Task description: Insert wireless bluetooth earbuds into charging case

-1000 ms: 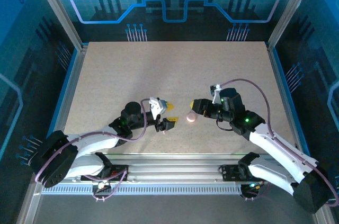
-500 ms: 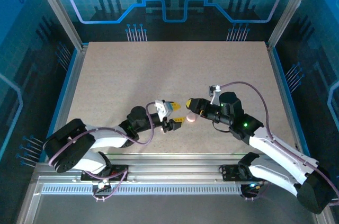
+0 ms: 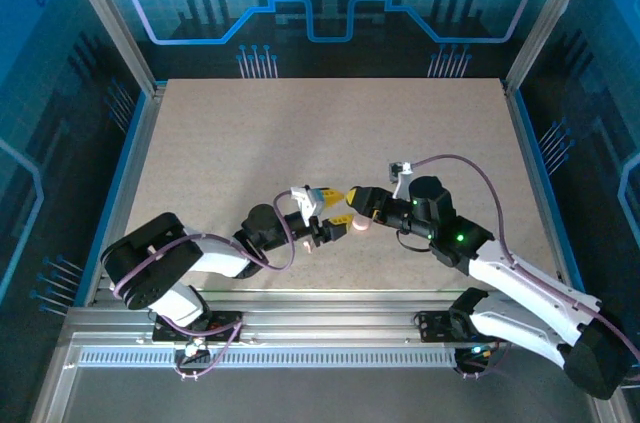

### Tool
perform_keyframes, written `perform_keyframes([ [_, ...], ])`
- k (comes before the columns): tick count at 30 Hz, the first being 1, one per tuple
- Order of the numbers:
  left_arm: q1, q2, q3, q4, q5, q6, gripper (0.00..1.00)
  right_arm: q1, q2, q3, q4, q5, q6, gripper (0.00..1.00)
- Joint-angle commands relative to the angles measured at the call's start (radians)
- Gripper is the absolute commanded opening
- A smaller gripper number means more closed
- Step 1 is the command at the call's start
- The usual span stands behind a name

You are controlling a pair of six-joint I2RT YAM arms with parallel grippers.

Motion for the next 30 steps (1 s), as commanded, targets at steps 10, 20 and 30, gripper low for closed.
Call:
perform_keyframes([
  [10, -0.010, 0.008, 0.039, 0.043, -0.034, -0.043, 0.55, 0.039, 0.027, 0.006, 0.051, 0.022, 0.013, 0.49],
  [20, -0.010, 0.008, 0.042, 0.048, -0.037, -0.048, 0.45, 0.057, 0.056, 0.013, 0.075, 0.015, 0.020, 0.50],
  [30, -0.008, -0.040, 0.032, -0.001, -0.039, -0.047, 0.27, 0.062, 0.039, 0.018, 0.067, 0.033, -0.014, 0.57],
])
